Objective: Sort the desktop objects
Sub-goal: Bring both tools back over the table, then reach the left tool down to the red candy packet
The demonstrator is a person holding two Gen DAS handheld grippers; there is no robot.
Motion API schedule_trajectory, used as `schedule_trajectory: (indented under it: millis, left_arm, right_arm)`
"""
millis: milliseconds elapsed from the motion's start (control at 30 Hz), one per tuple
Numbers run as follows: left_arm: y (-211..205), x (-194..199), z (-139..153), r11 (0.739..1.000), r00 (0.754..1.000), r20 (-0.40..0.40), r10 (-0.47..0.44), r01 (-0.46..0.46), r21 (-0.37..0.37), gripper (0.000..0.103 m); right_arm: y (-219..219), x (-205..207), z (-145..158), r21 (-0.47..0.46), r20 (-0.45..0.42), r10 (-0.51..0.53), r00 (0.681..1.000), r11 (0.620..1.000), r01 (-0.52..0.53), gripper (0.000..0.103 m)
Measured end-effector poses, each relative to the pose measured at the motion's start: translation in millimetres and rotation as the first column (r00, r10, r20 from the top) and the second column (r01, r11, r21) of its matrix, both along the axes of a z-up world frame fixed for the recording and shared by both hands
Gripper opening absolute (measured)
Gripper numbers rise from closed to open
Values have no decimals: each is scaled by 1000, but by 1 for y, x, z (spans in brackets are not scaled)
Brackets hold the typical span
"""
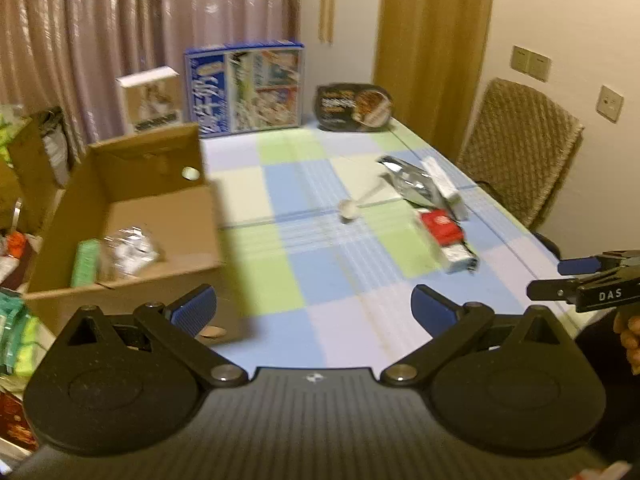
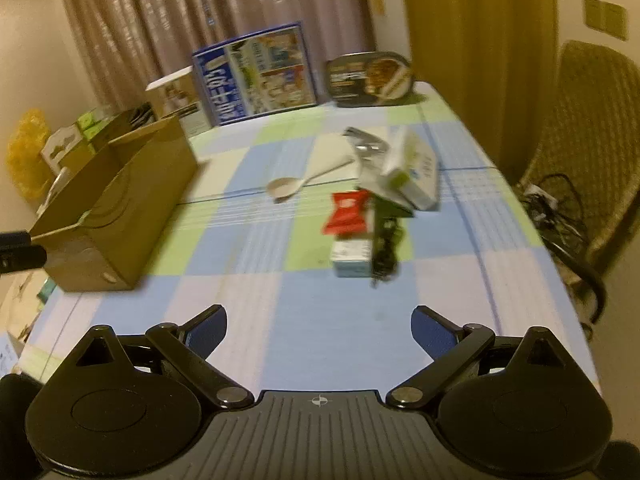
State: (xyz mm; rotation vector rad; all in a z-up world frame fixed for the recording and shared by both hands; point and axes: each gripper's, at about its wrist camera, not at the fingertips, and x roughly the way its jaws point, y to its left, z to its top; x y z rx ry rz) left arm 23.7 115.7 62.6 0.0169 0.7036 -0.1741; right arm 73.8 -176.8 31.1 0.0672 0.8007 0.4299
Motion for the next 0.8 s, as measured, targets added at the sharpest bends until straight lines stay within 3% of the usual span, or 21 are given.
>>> schedule_trajectory:
  millis: [267,800]
  left_arm:
    - [-46,12,-19,998,996,-55,-67,68,16,102]
    - [-109,79,-47,987,979,-136,-154,159,31,99]
  right_arm:
    - [-25,-1,-9,21,-12,-59,998,998,59,96]
    - [-31,25,-33,-32,5,-36,999,999,36,96]
